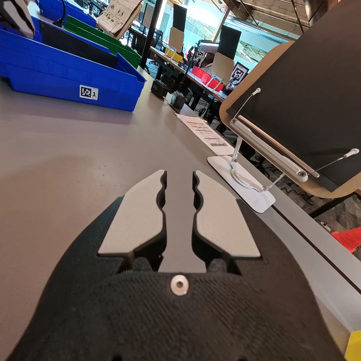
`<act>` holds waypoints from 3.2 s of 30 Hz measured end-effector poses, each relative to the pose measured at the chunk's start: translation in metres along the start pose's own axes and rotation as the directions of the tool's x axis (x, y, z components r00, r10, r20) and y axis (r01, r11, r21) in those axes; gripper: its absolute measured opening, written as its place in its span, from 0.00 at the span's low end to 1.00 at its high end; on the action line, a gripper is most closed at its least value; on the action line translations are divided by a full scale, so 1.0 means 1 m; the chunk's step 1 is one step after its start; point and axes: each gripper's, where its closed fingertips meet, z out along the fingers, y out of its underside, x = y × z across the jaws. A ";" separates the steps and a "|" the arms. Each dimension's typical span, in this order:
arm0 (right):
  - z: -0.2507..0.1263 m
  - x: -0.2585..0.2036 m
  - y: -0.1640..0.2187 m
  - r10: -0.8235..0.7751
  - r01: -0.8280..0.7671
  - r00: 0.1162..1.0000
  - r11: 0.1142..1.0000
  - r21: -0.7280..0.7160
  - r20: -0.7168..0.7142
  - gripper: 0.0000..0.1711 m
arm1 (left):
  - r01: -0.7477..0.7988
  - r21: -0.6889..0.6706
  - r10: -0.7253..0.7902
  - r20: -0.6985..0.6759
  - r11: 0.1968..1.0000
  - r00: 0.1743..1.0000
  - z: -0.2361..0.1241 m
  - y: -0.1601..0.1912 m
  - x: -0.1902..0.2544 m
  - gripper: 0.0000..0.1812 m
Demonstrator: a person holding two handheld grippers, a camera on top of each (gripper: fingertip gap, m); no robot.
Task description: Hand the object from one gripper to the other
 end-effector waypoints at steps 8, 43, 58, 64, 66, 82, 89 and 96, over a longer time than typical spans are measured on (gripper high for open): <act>0.000 -0.001 0.001 0.000 0.000 1.000 1.000 -0.003 0.004 0.15 | 0.030 0.023 -0.029 -0.064 0.999 0.998 -0.002 -0.005 0.008 0.16; 0.001 -0.004 0.001 -0.025 0.025 1.000 1.000 -0.010 0.009 0.15 | -0.019 -0.049 0.009 -0.197 0.999 0.980 0.004 0.003 0.036 0.22; 0.000 -0.004 0.000 -0.042 0.042 0.999 0.999 -0.009 0.004 0.14 | -0.009 -0.099 -0.016 -0.247 0.995 0.969 0.003 0.012 0.041 0.16; 0.000 -0.004 0.000 -0.041 0.041 0.999 0.999 -0.010 0.005 0.14 | 0.011 -0.095 -0.034 -0.248 0.995 0.968 0.005 0.010 0.040 0.16; 0.000 -0.005 0.001 -0.043 0.043 0.999 0.999 -0.012 0.004 0.14 | 0.016 -0.092 -0.039 -0.250 0.996 0.967 0.006 0.009 0.039 0.16; -0.009 -0.001 0.004 -0.043 0.042 0.999 0.999 -0.033 -0.033 0.14 | -0.015 -0.079 0.000 -0.188 0.997 0.982 0.029 -0.004 0.028 0.19; -0.009 -0.001 0.004 -0.045 0.044 0.998 0.999 -0.033 -0.032 0.14 | -0.096 -0.125 0.079 -0.135 0.988 0.988 0.036 0.000 0.024 0.04; -0.008 -0.002 0.004 -0.045 0.044 0.999 0.999 -0.032 -0.029 0.14 | 0.080 0.160 -0.093 0.071 0.984 0.993 -0.011 -0.040 -0.034 0.04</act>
